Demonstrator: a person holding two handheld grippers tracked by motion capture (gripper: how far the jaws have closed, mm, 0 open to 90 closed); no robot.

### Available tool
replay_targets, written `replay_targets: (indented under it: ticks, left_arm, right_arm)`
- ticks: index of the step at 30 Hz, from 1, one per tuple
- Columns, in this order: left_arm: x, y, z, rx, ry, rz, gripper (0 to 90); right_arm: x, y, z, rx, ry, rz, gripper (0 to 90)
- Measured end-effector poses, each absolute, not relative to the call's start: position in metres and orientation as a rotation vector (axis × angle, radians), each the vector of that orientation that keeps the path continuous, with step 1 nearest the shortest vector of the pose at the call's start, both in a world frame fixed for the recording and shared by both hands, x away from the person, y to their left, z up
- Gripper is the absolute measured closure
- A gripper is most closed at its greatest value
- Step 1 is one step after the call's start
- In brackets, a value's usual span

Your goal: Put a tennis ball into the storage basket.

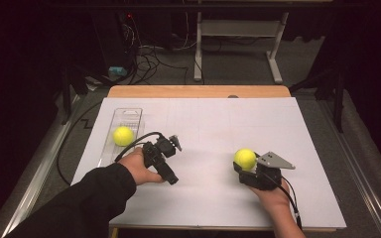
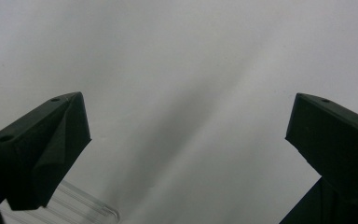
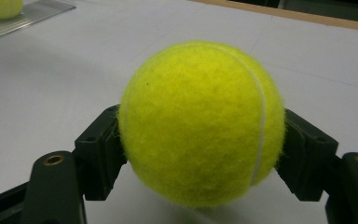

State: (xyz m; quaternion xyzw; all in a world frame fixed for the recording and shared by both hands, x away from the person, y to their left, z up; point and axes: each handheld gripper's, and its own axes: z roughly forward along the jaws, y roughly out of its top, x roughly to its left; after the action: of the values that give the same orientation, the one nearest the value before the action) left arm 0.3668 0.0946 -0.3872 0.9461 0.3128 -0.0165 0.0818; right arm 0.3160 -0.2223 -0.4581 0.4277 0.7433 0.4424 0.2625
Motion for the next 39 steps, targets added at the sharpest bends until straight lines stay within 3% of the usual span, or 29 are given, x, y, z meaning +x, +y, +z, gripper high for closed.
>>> replay_targets:
  ticks: [13, 39]
  left_arm:
    - [0.364, 0.088, -0.379, 2.819, 0.935, -0.031, 0.5]
    - [0.363, 0.087, -0.359, 2.809, 0.937, -0.004, 0.5]
  right_arm:
    - [0.295, -0.222, -0.459, 1.09, 2.01, 1.207, 27.0]
    - [0.285, -0.149, -0.463, 0.903, 2.145, 1.321, 27.1]
